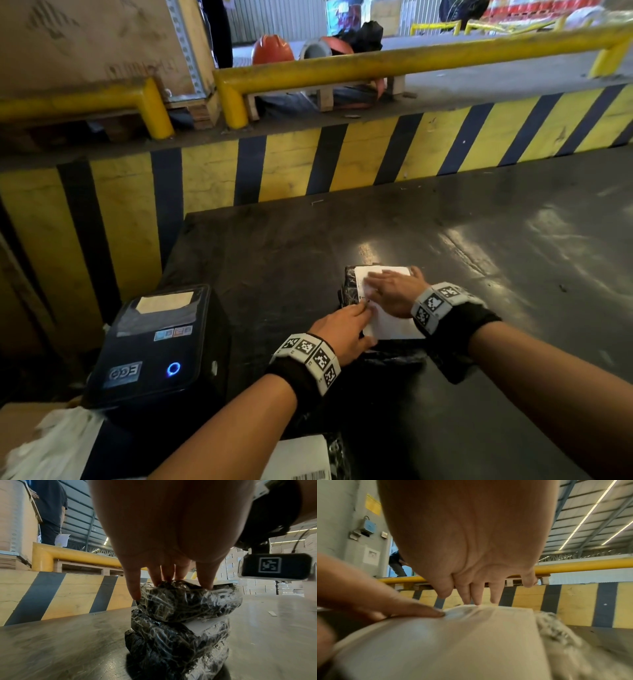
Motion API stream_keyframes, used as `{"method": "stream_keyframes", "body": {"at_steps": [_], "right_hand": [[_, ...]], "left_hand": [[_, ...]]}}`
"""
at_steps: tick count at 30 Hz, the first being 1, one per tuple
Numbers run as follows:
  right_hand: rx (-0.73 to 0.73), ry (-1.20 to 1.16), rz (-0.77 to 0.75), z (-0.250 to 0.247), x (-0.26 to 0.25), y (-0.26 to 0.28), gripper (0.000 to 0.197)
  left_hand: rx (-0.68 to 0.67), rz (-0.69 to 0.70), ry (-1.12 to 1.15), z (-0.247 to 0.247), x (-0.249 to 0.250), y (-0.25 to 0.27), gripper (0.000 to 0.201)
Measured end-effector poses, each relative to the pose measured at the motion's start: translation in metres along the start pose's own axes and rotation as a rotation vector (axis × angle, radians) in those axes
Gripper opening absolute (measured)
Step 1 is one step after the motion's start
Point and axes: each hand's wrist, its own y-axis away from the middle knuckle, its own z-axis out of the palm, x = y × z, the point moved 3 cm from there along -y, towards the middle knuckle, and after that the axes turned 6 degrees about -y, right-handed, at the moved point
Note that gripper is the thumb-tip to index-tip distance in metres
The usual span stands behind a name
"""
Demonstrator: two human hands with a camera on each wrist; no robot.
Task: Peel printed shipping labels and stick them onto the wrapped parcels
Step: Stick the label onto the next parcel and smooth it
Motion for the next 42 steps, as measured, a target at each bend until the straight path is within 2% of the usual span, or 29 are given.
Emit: {"method": "stream_keyframes", "body": {"at_steps": [3,9,11,16,24,28,31,39,42], "right_hand": [[0.000,-0.016,-0.006,0.012,0.008,0.008,0.052],[0.006,-0.046,0.159,0.005,0.048,0.028,0.050],[-0.002,-0.028,0.161,0.000,0.039,0.026,0.049],[0.013,-0.054,0.011,0.009,-0.005,0.024,0.049],[0.001,-0.121,0.220,0.010,0.043,0.042,0.049],[0.057,-0.082,0.119,0.009,0.017,0.046,0.050],[0.043,-0.128,0.051,0.021,-0.002,0.049,0.051],[0.040,-0.132,0.178,0.021,0.037,0.064,0.054],[0.080,-0.134,0.207,0.011,0.035,0.061,0.053]], "left_hand": [[-0.025,-0.004,-0.032,0.001,-0.001,0.001,0.064],[-0.067,-0.019,-0.046,0.003,0.000,-0.001,0.067],[-0.067,-0.018,-0.051,0.002,0.000,-0.001,0.066],[-0.037,-0.003,-0.033,0.000,0.001,-0.001,0.065],[-0.096,-0.021,-0.091,-0.005,0.004,0.002,0.066],[-0.089,-0.026,-0.109,-0.004,0.005,0.000,0.066],[-0.074,-0.017,-0.107,-0.003,0.005,0.000,0.068],[-0.104,0.024,-0.114,-0.001,0.001,0.003,0.072],[-0.110,0.032,-0.111,-0.001,0.000,0.003,0.073]]}}
